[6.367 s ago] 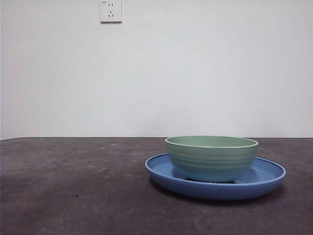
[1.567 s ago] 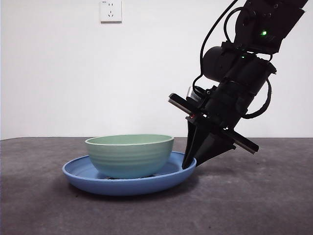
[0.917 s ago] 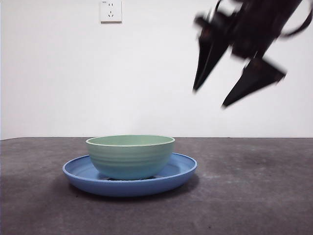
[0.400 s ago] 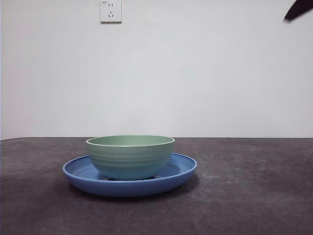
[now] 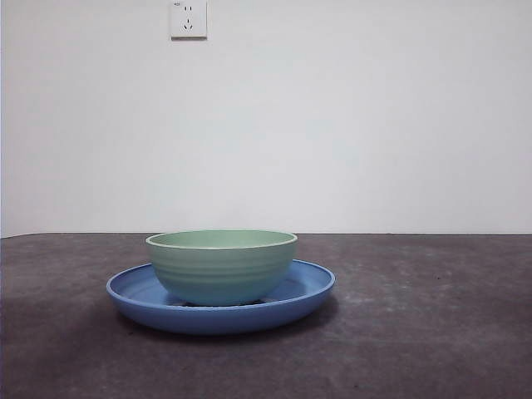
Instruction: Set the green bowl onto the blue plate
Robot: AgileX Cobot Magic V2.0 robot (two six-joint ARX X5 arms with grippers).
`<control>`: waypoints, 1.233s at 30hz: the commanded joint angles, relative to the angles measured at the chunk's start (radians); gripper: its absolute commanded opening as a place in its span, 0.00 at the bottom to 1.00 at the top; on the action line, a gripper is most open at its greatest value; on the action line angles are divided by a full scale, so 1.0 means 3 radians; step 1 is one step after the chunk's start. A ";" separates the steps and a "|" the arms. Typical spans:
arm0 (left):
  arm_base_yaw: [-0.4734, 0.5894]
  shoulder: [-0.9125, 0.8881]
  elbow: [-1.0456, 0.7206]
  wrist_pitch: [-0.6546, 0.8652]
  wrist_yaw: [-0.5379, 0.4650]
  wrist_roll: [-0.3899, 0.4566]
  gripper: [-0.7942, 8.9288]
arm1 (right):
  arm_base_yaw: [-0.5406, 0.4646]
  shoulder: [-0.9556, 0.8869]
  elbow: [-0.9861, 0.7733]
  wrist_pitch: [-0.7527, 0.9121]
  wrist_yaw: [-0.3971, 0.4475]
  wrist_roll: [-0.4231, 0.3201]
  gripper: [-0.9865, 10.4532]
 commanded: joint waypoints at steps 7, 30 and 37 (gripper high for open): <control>-0.0028 0.0003 0.0031 0.0037 0.0013 -0.0006 0.66 | 0.0025 -0.0609 -0.0369 0.0018 0.0029 0.0034 0.61; -0.0028 0.0003 0.0031 -0.0039 0.0013 -0.0031 0.11 | 0.0025 -0.0690 -0.0389 0.0066 0.0019 0.0088 0.10; -0.0028 0.0003 0.0031 -0.0038 0.0013 -0.0031 0.11 | 0.0025 -0.0690 -0.0389 0.0066 0.0019 0.0086 0.10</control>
